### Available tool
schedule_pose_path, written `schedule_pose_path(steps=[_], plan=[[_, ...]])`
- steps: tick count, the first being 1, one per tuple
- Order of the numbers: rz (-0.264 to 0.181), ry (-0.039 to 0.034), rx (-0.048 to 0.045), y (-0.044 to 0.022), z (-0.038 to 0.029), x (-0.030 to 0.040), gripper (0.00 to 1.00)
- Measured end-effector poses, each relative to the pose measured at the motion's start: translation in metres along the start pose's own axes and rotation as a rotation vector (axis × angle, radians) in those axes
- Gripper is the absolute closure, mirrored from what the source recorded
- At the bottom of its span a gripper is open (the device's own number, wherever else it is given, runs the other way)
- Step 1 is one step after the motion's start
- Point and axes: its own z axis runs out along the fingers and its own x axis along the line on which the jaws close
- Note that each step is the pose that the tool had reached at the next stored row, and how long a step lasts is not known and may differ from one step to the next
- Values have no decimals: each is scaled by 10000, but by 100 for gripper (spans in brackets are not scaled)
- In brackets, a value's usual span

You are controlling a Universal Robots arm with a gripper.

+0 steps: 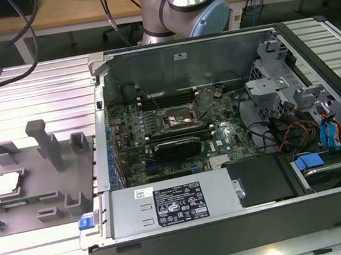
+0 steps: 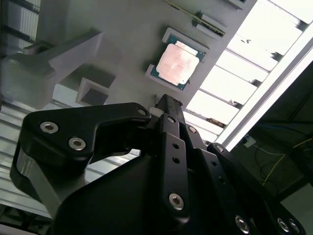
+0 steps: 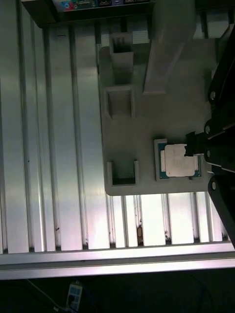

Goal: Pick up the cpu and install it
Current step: 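Pick up the cpu and move it towards the insertion slot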

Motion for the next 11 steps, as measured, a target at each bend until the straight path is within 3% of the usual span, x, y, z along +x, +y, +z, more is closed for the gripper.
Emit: schedule_pose_path(steps=[2,11], plan=[[-1,0,0,-3,49,4,89],[-1,0,1,-7,132,14,89]])
